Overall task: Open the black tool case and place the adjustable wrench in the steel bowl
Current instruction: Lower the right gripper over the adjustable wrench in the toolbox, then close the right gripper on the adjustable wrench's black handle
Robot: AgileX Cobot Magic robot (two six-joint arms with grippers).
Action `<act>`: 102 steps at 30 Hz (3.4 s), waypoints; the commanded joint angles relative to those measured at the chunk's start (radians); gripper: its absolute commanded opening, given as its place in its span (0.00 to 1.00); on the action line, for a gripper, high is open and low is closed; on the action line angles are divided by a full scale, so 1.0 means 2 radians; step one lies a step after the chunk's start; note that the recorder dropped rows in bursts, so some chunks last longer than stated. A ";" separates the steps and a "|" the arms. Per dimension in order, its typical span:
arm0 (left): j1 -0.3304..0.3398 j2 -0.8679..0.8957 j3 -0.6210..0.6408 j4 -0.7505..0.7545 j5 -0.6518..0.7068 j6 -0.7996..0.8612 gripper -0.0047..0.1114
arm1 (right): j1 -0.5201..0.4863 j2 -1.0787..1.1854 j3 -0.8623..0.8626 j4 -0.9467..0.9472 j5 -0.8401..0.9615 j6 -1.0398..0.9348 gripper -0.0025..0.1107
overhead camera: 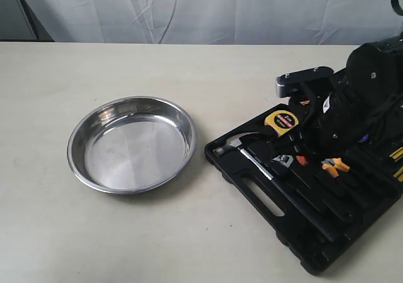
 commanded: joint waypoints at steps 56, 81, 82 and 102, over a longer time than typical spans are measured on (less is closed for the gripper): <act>0.001 0.002 0.000 -0.001 0.001 -0.002 0.04 | 0.002 0.063 -0.003 -0.046 -0.066 -0.025 0.45; 0.001 0.002 0.000 -0.001 0.001 -0.002 0.04 | 0.002 0.172 -0.003 -0.061 -0.065 -0.025 0.38; 0.001 0.002 0.000 -0.001 0.001 -0.002 0.04 | 0.002 0.172 -0.003 -0.061 -0.063 -0.025 0.38; 0.001 0.002 0.000 -0.001 0.001 -0.002 0.04 | 0.002 0.097 -0.003 -0.040 -0.040 -0.030 0.02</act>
